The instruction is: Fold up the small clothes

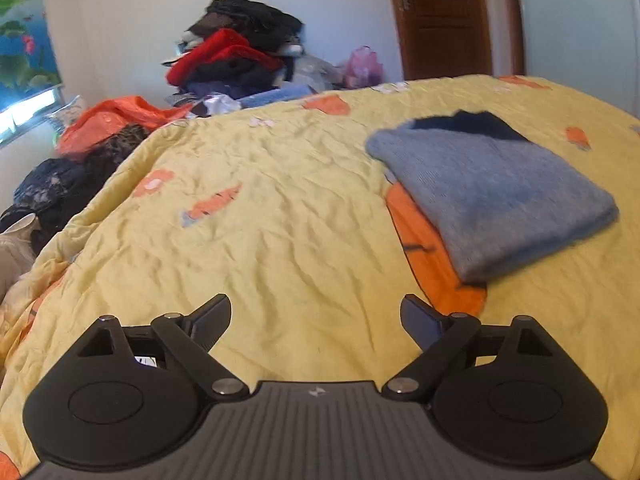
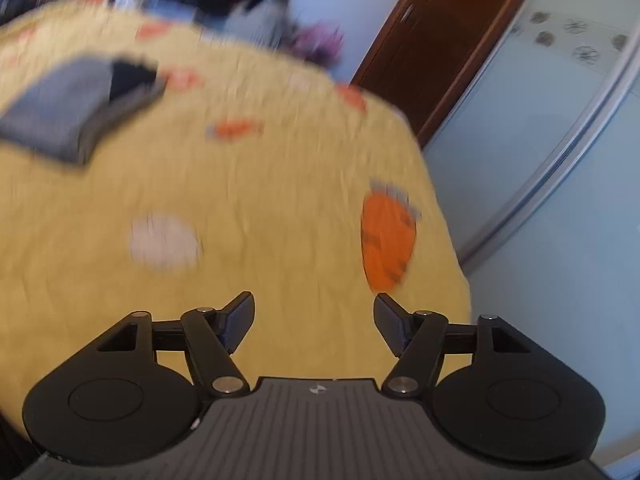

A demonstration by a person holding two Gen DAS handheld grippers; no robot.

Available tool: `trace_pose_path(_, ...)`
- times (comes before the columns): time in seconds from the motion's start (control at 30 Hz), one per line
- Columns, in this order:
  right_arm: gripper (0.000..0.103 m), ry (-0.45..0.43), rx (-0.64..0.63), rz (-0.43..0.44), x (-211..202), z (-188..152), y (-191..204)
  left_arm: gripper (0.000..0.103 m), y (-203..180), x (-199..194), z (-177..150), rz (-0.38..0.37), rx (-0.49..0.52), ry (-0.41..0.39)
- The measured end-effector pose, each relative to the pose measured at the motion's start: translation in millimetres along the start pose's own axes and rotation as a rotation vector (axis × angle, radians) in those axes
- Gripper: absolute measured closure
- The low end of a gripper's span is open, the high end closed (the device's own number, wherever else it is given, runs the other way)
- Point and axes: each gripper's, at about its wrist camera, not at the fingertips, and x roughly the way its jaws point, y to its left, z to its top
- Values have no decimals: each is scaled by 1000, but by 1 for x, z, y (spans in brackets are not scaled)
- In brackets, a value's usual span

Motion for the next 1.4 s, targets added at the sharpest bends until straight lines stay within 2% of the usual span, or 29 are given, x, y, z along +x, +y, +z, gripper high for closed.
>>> trace_pose_path(0.03, 26, -53, 65, 47, 3, 9, 7, 11, -5, 3, 5, -6, -42, 7)
trace_pose_path(0.07, 18, -94, 132, 118, 10, 18, 17, 11, -11, 5, 7, -24, -80, 14)
trace_pose_path(0.1, 10, -123, 188, 212, 19, 26, 32, 11, -20, 9, 7, -49, -117, 18)
trace_pose_path(0.13, 9, -139, 227, 301, 29, 32, 48, 11, -30, 13, 7, -66, -140, 23)
trace_pose_path(0.2, 9, -107, 274, 426, 57, 44, 86, 11, -50, 23, 5, -74, -169, 59)
trace_pose_path(0.3, 10, -20, 292, 498, 92, 59, 139, 11, -73, 35, 1, -108, -185, 99)
trace_pose_path(0.37, 10, 18, 278, 494, 108, 64, 164, 11, -86, 40, -1, -103, -161, 98)
trace_pose_path(0.47, 6, 36, 227, 399, 119, 65, 194, 10, -95, 44, 0, -88, -153, 76)
trace_pose_path(0.53, 0, 11, 203, 348, 119, 64, 207, 7, -97, 48, 0, -85, -159, 69)
trace_pose_path(0.7, 0, -50, 214, 260, 115, 53, 222, 0, -98, 52, 1, -103, -152, 70)
trace_pose_path(1.4, 0, -56, 227, 253, 117, 52, 222, 0, -97, 52, -1, -104, -151, 67)
